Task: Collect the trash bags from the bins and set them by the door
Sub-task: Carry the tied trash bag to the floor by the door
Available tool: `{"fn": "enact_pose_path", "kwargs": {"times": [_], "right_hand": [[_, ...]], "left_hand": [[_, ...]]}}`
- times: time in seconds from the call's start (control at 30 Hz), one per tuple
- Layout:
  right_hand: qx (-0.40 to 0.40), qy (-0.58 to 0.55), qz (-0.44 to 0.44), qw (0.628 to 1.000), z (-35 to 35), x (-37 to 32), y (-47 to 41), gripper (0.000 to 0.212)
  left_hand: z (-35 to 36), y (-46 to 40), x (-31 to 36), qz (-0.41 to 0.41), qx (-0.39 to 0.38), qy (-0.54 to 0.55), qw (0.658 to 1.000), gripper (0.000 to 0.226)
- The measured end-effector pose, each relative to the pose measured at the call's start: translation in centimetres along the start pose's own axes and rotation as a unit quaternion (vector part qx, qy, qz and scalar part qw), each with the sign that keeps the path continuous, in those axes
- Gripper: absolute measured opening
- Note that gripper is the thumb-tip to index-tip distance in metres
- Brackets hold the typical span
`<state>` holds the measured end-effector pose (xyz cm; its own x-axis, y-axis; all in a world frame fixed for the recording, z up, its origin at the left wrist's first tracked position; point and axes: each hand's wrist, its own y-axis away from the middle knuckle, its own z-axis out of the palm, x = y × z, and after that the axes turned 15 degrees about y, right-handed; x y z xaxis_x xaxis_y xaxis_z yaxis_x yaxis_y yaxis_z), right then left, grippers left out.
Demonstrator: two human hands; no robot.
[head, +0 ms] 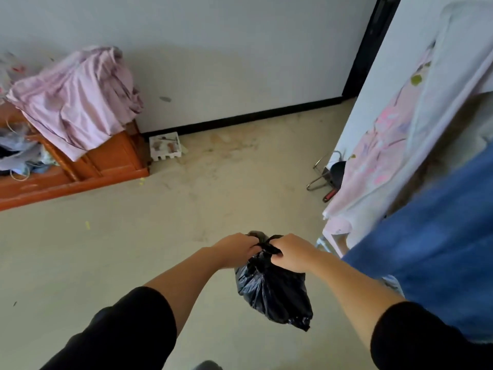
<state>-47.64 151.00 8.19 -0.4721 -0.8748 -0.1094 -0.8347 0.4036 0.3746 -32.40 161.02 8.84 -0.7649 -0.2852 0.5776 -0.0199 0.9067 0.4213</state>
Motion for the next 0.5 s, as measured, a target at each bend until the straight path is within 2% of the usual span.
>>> {"fn": "enact_pose_path", "kwargs": {"times": [0.3,0.5], "right_hand": [[0.010,0.013,0.016,1.000,-9.5,12.1,-17.1,0.015],[0.027,-0.014,0.052,0.998,-15.7,18.8,-28.6,0.018]], "left_hand": [[-13.7,-18.3,-2.5,0.018,0.018,0.004,1.000,0.027],[-24.7,-31.0,-5.1,0.046,-0.025,-0.040,0.998,0.028]]}}
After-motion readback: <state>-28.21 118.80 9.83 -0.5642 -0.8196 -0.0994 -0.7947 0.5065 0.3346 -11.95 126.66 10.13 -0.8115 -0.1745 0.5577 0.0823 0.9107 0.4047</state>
